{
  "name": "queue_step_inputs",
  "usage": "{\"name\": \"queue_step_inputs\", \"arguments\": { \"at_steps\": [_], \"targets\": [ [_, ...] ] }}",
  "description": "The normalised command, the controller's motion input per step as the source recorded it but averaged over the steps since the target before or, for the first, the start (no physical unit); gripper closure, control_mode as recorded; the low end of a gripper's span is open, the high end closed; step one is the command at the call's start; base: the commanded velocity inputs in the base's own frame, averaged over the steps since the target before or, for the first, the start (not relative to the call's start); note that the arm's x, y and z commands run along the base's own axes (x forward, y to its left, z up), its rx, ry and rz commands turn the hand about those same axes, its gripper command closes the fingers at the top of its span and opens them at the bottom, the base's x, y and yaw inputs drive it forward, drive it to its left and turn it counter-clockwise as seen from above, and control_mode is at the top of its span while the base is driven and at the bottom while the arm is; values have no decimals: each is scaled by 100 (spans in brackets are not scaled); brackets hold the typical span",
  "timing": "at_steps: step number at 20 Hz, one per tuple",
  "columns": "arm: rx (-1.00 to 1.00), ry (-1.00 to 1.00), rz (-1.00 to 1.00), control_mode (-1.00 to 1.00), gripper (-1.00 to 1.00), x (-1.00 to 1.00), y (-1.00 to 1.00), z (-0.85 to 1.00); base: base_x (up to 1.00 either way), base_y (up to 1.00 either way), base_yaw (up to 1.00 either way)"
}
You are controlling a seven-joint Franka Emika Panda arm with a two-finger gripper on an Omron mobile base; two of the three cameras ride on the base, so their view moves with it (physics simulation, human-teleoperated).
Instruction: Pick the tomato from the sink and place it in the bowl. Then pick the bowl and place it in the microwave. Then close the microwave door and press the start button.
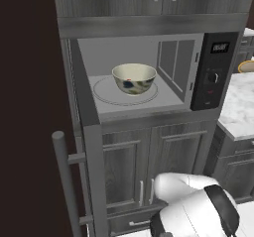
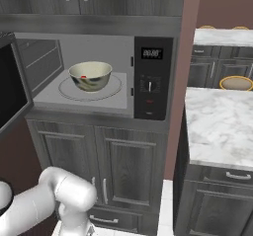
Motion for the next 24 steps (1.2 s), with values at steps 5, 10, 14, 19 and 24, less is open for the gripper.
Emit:
{"name": "queue_step_inputs", "arguments": {
  "at_steps": [5,10,14,19,24],
  "targets": [
    [0,0,-22,-100,-100,53,74,-72,0,0,0],
    [0,-1,-21,-100,-100,33,67,-71,0,0,0],
    [0,-3,-20,-100,-100,29,55,-83,0,0,0],
    [0,-2,-23,-100,-100,53,51,-73,0,0,0],
    [0,-2,-25,-100,-100,53,43,-42,0,0,0]
  ]
}}
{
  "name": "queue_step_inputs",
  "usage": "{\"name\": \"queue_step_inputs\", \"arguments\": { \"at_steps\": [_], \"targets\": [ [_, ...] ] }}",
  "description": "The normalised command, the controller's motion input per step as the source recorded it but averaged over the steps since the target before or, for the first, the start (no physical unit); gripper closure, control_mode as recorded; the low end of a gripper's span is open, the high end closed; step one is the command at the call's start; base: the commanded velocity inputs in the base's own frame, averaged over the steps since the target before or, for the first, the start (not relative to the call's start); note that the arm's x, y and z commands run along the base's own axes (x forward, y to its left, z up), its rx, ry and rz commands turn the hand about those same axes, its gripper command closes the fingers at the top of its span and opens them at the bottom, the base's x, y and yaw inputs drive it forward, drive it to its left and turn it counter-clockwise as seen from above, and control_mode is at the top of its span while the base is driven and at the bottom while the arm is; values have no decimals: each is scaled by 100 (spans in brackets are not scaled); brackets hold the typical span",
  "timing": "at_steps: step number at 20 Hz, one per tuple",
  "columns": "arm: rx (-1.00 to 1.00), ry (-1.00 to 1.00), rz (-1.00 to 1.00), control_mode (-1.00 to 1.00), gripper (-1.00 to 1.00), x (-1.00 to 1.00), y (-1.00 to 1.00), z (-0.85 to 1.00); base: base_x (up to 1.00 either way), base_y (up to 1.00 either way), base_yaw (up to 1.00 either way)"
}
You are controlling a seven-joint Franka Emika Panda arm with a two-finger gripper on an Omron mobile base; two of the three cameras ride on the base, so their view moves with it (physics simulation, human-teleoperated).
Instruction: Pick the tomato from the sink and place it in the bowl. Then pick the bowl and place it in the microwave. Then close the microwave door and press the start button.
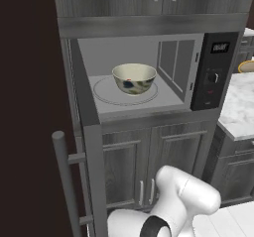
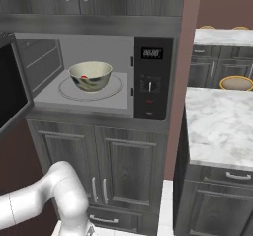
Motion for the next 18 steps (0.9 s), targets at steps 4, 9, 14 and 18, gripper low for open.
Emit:
{"name": "queue_step_inputs", "arguments": {
  "at_steps": [4,9,14,18],
  "targets": [
    [0,-3,-26,-100,-100,49,34,-42,0,0,0],
    [0,-5,-26,-100,-100,35,7,-23,0,0,0],
    [2,-3,-27,-100,-100,53,-2,-17,0,0,0],
    [4,-9,-25,-100,-100,14,-17,-1,0,0,0]
  ]
}}
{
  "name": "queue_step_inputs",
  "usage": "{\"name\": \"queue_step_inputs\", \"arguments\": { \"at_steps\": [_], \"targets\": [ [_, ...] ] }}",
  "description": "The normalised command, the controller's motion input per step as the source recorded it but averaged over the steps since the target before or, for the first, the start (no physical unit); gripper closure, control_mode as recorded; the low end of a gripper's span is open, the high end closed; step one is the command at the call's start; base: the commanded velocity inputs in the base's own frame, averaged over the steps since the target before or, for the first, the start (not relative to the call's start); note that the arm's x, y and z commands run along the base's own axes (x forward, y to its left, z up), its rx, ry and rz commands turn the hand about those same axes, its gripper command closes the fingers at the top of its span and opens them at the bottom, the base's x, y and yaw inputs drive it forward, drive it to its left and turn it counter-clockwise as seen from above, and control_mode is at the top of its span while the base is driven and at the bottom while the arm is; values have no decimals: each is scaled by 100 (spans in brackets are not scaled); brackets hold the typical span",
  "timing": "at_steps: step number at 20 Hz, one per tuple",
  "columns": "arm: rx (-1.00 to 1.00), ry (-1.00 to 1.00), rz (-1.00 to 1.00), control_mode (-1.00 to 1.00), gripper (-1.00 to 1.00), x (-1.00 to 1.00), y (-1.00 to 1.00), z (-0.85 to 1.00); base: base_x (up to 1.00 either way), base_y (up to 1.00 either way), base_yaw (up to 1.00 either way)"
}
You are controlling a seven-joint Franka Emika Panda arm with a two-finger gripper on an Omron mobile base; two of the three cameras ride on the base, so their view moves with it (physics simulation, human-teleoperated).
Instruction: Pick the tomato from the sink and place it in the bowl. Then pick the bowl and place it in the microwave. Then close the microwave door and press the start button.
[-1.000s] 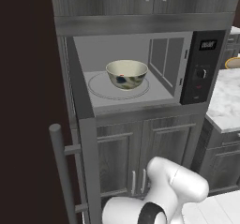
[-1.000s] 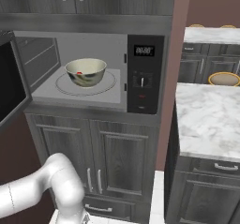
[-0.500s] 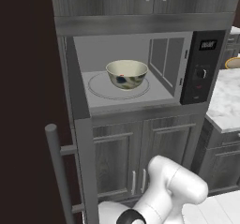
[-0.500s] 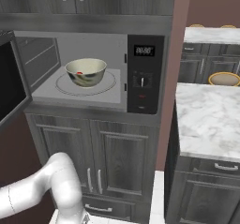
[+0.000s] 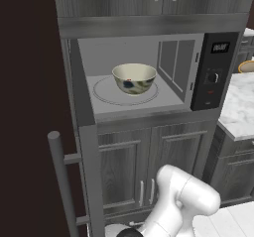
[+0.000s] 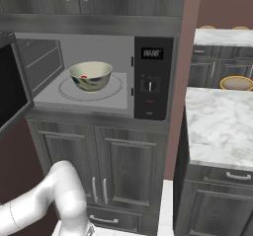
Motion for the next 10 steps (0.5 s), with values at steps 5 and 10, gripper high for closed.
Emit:
{"name": "queue_step_inputs", "arguments": {
  "at_steps": [5,10],
  "targets": [
    [4,-12,-23,-100,-100,2,-19,0,0,0,0],
    [8,-16,-21,-100,-100,-5,-40,0,0,0,0]
  ]
}}
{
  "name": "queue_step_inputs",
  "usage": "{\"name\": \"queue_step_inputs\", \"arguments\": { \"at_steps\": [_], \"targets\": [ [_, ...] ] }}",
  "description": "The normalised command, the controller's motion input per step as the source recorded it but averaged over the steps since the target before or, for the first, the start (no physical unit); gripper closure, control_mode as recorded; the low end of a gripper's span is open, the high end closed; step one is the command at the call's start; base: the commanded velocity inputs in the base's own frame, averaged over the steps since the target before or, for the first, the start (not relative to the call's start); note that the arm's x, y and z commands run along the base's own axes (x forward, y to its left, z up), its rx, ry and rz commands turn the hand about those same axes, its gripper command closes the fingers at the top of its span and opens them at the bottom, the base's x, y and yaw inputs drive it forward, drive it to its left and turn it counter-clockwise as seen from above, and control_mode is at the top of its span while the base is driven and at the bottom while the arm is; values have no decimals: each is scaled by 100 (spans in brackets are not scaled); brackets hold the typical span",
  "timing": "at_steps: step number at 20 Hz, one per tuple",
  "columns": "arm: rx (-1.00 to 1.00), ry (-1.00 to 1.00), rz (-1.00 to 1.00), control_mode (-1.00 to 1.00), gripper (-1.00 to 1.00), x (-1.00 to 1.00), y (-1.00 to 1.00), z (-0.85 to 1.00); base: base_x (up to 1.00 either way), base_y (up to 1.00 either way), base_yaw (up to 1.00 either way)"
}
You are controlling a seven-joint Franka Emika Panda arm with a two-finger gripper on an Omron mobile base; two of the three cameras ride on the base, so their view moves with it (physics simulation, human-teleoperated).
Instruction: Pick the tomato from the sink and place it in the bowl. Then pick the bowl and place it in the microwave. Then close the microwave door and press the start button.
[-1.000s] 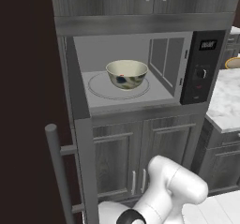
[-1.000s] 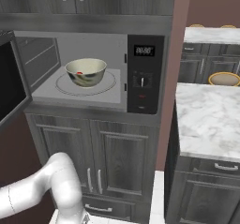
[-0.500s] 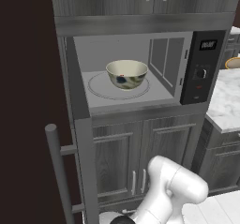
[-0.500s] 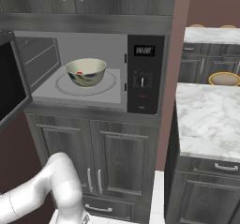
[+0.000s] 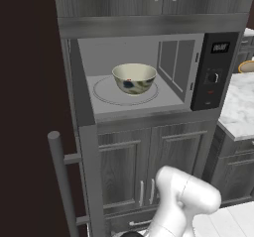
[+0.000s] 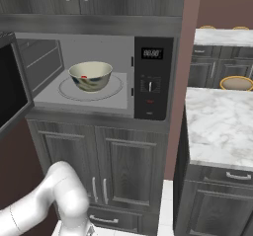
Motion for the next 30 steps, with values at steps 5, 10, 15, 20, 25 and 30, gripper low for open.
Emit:
{"name": "queue_step_inputs", "arguments": {
  "at_steps": [5,10,15,20,25,30],
  "targets": [
    [11,-17,-22,-100,-100,-15,-59,0,0,0,0],
    [15,-18,-21,-100,-100,-33,-72,3,0,0,0],
    [23,-13,-18,-100,-100,-52,-87,20,0,0,0],
    [25,-4,-9,-100,-100,-24,-85,21,0,0,0],
    [23,-1,-4,-100,-100,-1,-86,10,0,0,0],
    [8,-11,6,-100,-100,10,-80,-3,0,0,0]
  ]
}}
